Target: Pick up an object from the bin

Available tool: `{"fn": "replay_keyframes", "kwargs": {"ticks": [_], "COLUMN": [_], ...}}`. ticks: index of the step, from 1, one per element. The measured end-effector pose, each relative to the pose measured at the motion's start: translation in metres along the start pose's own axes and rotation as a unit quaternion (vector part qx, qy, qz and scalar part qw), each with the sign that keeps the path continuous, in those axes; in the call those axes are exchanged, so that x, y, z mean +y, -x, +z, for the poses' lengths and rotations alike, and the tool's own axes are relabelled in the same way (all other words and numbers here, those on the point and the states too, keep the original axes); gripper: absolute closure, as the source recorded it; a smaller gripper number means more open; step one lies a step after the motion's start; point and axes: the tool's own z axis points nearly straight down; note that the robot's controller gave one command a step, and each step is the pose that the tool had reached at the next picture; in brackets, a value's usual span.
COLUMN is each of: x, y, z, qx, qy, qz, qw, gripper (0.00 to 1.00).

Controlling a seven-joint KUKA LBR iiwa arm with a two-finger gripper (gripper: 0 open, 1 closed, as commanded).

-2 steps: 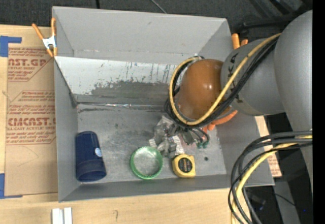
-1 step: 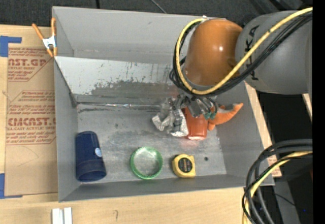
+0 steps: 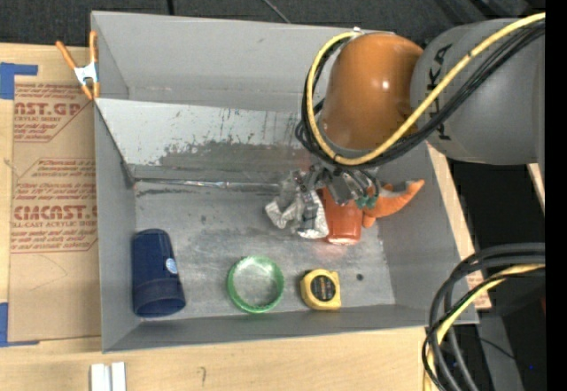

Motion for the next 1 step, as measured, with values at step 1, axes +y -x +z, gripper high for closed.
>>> {"fn": "replay_keyframes", "kwargs": {"ticks": [1], "x": [-0.0036], "y": [-0.0189], "z": [-0.0459], "qx": [0.0024], "qy": [0.0], "qz": [-0.003], "qw": [1.0], "gripper": [1.0]}}
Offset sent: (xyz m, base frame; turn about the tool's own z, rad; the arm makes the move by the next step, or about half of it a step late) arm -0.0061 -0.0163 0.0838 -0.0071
